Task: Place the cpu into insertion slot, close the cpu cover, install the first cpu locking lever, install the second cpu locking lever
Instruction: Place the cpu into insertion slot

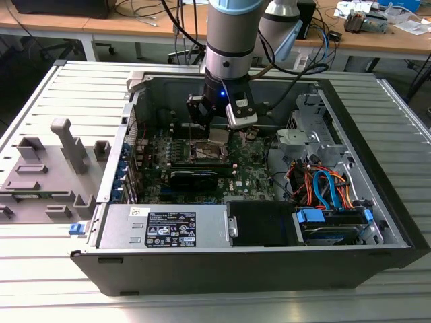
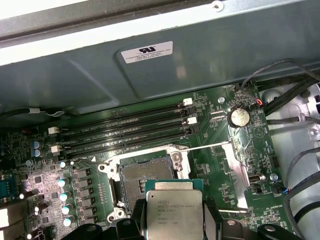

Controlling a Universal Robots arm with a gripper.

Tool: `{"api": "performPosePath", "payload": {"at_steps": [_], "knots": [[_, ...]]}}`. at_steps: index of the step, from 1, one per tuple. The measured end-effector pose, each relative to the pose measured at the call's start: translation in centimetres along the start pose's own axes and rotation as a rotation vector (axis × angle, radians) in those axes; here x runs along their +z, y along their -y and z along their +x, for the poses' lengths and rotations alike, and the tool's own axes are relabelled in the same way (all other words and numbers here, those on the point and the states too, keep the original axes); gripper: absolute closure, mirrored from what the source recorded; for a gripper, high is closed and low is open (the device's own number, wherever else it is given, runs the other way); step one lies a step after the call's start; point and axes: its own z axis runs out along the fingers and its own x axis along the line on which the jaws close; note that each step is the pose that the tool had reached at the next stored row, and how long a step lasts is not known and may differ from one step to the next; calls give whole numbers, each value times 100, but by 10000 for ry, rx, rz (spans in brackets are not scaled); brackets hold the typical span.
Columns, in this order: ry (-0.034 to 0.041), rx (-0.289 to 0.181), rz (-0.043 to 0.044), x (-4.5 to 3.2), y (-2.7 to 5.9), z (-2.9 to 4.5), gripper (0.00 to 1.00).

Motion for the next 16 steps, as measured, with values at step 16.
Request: {"api": "performPosePath", "payload": {"at_steps": [16], "knots": [[9,127,-2,2,0,0,45]]}}
